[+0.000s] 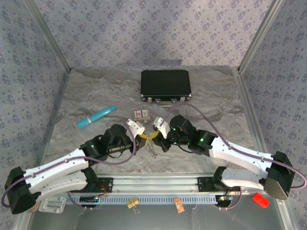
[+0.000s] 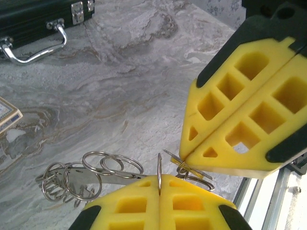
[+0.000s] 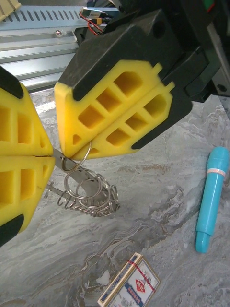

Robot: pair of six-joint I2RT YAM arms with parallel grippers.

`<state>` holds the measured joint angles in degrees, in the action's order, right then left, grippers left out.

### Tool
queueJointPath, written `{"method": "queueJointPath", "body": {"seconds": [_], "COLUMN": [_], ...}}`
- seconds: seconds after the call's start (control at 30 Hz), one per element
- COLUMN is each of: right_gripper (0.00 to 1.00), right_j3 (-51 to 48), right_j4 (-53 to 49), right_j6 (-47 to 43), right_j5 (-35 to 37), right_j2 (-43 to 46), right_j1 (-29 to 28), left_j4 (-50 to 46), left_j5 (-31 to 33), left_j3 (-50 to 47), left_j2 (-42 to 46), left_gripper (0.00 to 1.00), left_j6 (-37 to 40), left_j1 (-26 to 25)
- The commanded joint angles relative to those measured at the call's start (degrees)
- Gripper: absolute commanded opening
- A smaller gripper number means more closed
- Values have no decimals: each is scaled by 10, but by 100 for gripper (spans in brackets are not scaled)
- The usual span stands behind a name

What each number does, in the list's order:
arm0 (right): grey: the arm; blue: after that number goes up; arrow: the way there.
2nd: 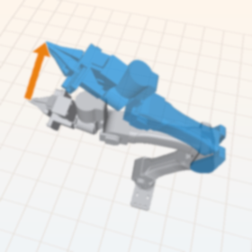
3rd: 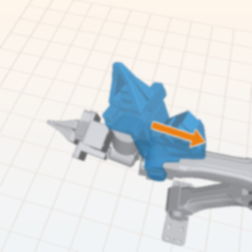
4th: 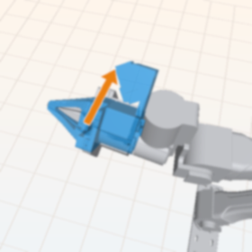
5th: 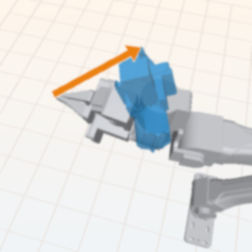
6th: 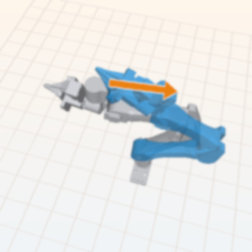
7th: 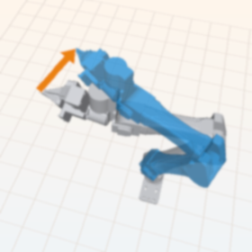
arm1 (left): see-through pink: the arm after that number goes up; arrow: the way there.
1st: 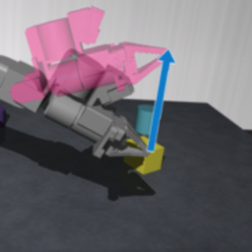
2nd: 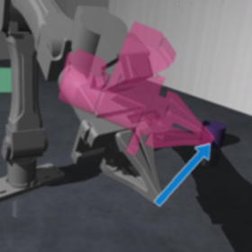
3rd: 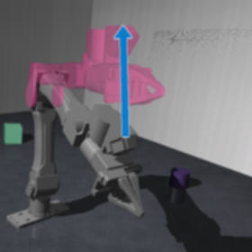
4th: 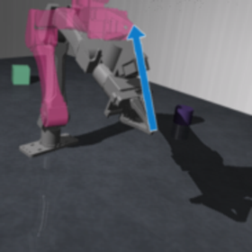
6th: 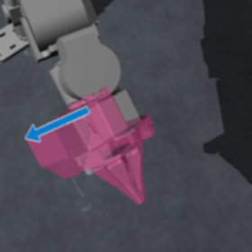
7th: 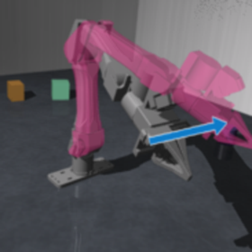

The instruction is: Put the keys on the keyring

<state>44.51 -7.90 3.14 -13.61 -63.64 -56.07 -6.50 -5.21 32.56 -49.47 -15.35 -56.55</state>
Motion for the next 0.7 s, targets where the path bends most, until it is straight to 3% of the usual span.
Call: {"method": "queueJointPath", "body": {"seconds": [0.0,0.67], "right_gripper": [0,0], "right_j3": [17,8], "right_j4": [26,21], "right_j6": [1,-16], "right_j5": [11,-13], "right_j2": [-3,-21], "right_j1": [-7,-15], "left_j4": [39,98], "left_j5": [-18,-42], "left_j3": [-17,-75], "left_j2": [19,46], "left_gripper": [0,0], "left_j6": [-1,20], "left_j1": [4,4]}}
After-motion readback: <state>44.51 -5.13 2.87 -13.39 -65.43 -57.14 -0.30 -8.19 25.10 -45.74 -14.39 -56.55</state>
